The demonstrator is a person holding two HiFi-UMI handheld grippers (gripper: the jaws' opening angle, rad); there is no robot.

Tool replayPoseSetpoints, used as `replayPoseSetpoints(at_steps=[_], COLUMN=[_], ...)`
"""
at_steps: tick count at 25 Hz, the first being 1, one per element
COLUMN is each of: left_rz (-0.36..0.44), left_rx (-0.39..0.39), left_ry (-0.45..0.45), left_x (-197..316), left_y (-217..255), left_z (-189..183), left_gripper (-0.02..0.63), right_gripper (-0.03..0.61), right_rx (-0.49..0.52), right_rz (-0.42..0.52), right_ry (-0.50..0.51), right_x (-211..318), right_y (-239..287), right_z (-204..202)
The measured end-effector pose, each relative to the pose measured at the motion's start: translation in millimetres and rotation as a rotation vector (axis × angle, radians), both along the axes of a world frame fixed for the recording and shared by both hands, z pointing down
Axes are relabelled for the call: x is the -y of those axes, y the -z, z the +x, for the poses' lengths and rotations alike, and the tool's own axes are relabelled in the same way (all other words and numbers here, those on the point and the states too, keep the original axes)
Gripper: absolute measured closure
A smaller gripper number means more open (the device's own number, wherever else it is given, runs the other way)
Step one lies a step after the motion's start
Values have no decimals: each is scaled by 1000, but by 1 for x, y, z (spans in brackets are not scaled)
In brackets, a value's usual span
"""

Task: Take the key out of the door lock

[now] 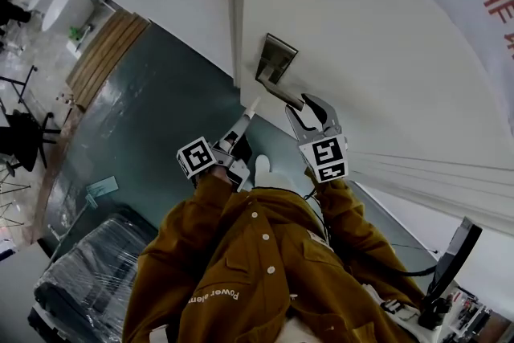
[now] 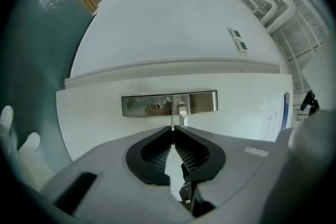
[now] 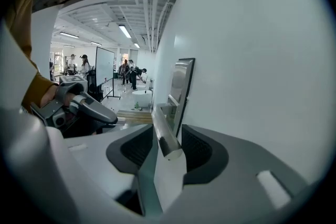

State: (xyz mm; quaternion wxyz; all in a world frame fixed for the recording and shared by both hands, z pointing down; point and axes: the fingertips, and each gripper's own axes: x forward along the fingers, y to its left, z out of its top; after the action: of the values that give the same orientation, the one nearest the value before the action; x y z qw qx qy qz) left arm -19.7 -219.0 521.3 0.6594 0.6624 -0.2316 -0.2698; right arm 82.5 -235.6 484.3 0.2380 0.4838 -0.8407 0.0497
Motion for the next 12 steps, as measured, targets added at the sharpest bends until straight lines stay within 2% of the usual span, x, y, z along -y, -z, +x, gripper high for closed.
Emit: replayPoseSetpoints(at_steps=[2,4,5,7,12], left_rz=[-12,-11,-10,-7,18], left_rx=[20,2,-3,2,29], left_ry=[5,19,26,40,61], left_x=[-12,-21,-25,-33,-47], left_y=[7,24,33,45,67], left_z=[-6,-10,-12,-19,-33], left_gripper=[591,589,589,589,589], right_gripper=[400,404,430,572,574], right_rx=[18,46,64,96,116], right_rz=[27,54,70,96,96], right_ry=[-3,-6,-12,-30,-33], right_x=[-5,-11,-15,-21,-35], right_y=[11,23,30,39,40], right_z=[-5,-10,-12,-15,-26])
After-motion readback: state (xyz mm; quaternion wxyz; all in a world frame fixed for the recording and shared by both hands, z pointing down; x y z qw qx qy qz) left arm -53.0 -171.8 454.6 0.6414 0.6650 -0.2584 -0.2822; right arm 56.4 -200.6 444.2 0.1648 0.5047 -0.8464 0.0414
